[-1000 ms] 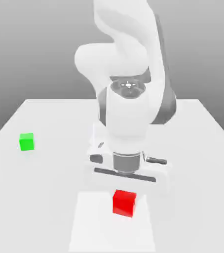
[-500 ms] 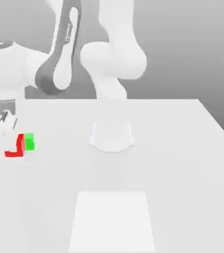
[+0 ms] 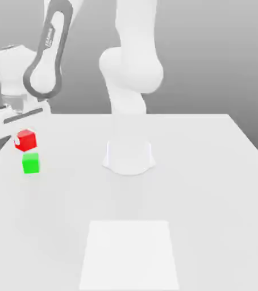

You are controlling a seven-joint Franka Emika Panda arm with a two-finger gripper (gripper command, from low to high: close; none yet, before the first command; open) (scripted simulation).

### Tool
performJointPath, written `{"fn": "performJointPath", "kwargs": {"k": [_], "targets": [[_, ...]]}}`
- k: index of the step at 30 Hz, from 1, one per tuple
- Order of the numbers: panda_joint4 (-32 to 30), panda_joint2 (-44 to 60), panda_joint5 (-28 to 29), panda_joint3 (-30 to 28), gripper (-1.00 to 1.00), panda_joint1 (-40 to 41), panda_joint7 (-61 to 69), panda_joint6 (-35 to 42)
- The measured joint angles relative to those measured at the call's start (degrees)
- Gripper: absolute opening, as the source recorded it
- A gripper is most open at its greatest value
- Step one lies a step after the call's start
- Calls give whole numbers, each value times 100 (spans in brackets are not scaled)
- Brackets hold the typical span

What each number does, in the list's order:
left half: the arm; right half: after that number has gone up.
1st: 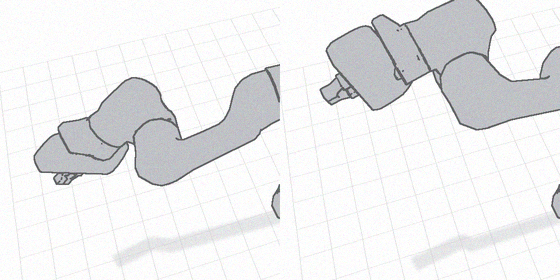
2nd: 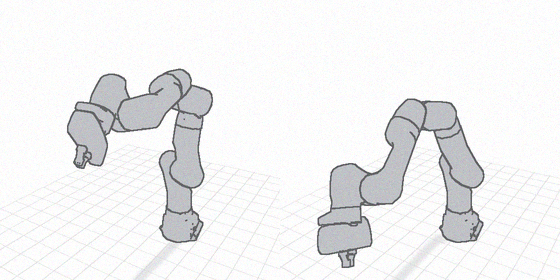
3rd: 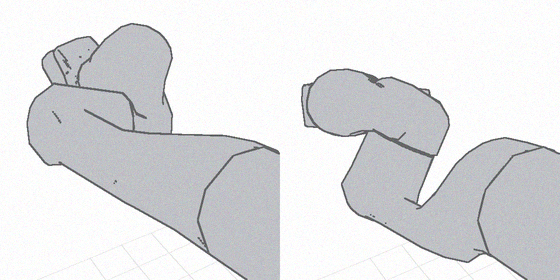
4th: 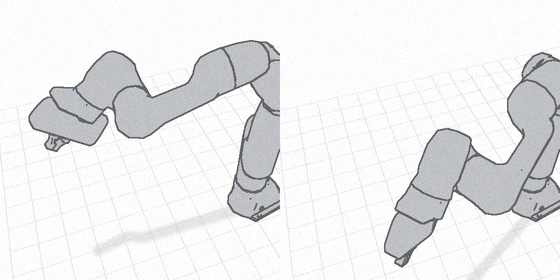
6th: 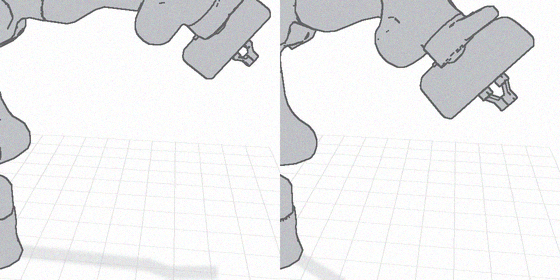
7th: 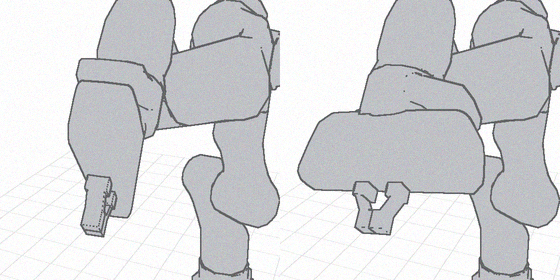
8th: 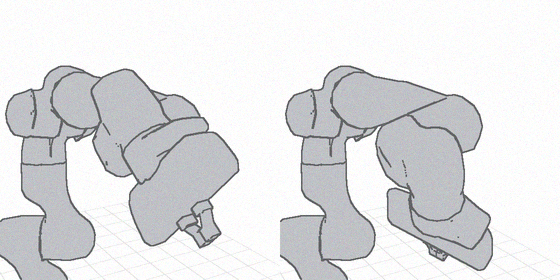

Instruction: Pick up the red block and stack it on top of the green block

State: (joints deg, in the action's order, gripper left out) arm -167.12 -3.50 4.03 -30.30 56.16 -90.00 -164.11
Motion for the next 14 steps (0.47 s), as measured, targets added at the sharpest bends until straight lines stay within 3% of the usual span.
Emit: {"fn": "performJointPath", "kwargs": {"k": [2,3,9,14], "targets": [[-2,361,-586,164,-100,-30,404,-319],[-2,473,-782,221,100,-40,539,-416],[-2,530,-885,238,100,-22,611,-460],[-1,-134,103,247,100,293,-69,137]]}}
